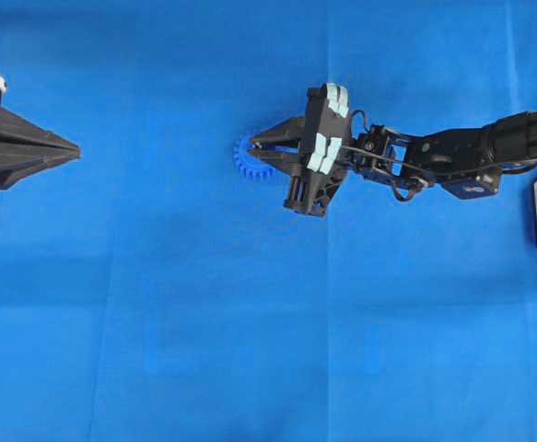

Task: Insert the shaft placed at a random location into the center hole of the small gear at another random location.
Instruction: 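Lower the shaft into the gear's center hole with the right gripper, then open the right gripper to release the shaft in the gear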

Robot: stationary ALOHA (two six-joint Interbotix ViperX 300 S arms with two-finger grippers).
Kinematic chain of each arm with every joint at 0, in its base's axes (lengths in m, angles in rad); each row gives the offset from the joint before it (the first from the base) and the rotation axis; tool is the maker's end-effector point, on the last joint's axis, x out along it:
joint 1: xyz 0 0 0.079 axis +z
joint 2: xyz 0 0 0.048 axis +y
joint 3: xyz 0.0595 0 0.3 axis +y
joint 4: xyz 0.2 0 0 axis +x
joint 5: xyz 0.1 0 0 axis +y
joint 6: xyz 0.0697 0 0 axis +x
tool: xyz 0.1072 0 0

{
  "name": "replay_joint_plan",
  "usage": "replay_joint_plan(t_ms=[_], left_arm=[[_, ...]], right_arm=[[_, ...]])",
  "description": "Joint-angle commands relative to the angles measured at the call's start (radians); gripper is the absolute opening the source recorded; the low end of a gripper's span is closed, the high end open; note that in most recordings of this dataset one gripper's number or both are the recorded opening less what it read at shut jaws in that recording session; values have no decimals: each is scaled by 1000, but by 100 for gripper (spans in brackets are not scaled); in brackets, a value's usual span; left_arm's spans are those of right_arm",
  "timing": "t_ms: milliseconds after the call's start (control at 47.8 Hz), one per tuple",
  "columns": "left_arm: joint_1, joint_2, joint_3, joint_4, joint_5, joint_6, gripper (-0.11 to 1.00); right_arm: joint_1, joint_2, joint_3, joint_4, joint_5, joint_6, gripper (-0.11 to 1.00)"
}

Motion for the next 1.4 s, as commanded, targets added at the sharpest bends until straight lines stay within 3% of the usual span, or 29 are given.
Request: replay_joint_plan(t_ms=[0, 606, 732, 941, 1380], left_arm=[[0, 3, -11, 2, -5, 0, 0], [0, 3, -9, 0, -5, 0, 0], [0, 3, -8, 2, -5, 0, 0], [0, 3, -9, 0, -5, 0, 0], [0, 3, -8, 0, -6, 0, 0]], right_arm=[[-3, -8, -18, 6, 3, -2, 3], [-6, -2, -26, 8, 41, 0, 4], [-5, -8, -28, 8, 41, 0, 26], [-5, -49, -20, 8, 58, -2, 87], [-5, -242, 5, 6, 114, -9, 83]])
